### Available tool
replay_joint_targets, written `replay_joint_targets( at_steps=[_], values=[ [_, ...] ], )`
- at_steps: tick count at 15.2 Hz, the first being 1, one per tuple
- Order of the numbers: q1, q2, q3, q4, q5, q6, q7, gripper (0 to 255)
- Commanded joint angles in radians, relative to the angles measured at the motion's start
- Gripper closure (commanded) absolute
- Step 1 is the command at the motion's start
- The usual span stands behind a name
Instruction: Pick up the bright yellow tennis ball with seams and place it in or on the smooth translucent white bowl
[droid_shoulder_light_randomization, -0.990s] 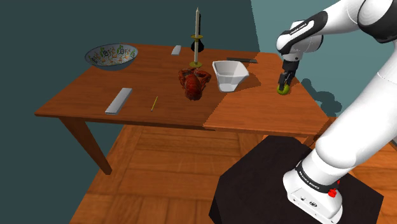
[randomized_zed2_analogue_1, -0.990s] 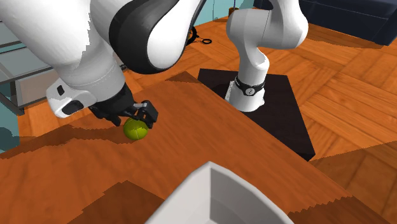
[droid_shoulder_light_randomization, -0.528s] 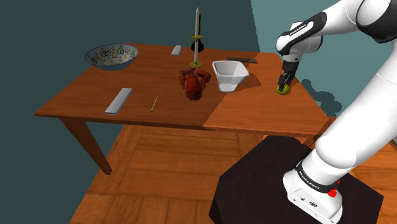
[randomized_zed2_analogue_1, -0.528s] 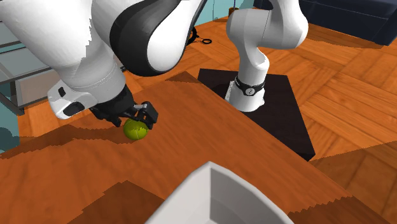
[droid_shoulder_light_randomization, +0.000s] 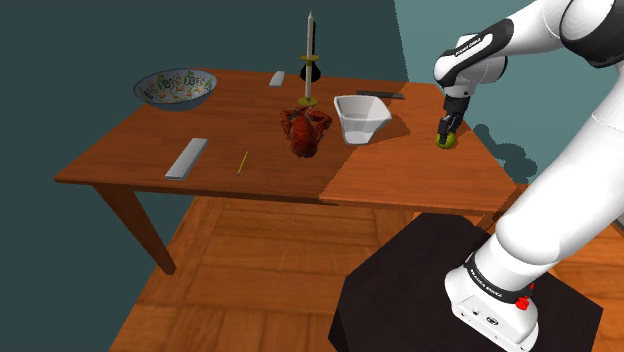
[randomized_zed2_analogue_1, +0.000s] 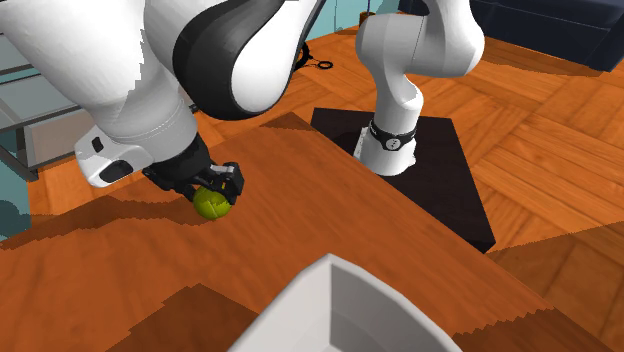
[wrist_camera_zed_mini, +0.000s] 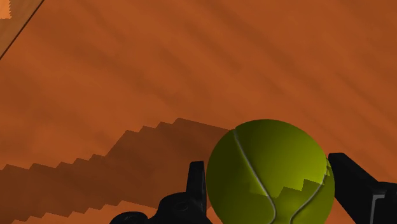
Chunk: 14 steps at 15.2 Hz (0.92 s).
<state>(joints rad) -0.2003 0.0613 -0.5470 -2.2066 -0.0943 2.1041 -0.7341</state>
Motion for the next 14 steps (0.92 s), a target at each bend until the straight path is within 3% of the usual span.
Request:
replay_joint_targets(
  at_steps=[1, 14],
  values=[
    [0.0, 0.0, 0.0, 0.0, 0.0, 0.0, 0.0, 255],
    [0.008, -0.088, 0.004, 0.082, -0.04, -0.161, 0.019, 255]
  ],
)
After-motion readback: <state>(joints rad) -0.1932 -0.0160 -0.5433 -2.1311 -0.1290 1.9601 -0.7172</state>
